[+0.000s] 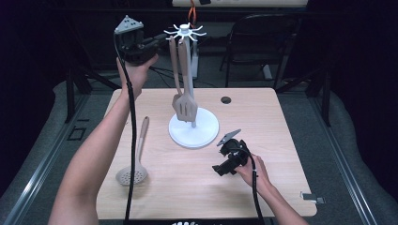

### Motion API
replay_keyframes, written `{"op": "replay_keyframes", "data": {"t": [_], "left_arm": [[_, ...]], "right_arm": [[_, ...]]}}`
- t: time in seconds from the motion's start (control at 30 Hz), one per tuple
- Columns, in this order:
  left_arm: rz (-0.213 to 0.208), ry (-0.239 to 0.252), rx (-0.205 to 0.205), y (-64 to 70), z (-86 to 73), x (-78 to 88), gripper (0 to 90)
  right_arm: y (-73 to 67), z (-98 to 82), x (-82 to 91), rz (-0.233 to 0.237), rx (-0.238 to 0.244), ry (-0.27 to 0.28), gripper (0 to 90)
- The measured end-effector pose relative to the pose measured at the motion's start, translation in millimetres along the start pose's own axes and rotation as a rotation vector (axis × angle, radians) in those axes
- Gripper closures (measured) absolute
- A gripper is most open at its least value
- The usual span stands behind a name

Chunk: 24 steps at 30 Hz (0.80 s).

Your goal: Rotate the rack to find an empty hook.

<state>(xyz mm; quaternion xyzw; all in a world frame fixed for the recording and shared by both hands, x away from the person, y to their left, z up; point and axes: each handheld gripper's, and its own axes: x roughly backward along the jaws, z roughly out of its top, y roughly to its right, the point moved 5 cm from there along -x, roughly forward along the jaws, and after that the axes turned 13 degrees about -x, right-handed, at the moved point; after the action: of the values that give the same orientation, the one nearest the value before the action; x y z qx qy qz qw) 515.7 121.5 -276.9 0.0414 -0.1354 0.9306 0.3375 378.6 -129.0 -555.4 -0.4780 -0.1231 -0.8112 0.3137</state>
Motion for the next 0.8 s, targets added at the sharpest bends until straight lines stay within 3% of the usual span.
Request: {"op": "replay_keyframes", "data": {"t": [0.2,0.37,0.5,0.8], "left_arm": [[-0.028,0.011,0.000,6.8,-7.8,8.1,90.0],[-0.049,0.029,-0.009,13.0,-5.5,12.4,90.0],[-0.056,0.035,-0.042,18.7,-0.5,14.9,90.0],[-0.035,0.040,-0.058,19.1,6.8,12.5,90.0]], "right_arm": [[-0.8,0.0,-0.4,-0.002,-0.005,0.004,4.7],[-0.3,0.3,-0.4,-0.008,0.009,-0.007,4.7],[-0.2,0.2,-0.4,-0.008,0.008,-0.008,4.8],[-0.5,0.0,0.0,-0.008,0.008,-0.010,4.9]]}}
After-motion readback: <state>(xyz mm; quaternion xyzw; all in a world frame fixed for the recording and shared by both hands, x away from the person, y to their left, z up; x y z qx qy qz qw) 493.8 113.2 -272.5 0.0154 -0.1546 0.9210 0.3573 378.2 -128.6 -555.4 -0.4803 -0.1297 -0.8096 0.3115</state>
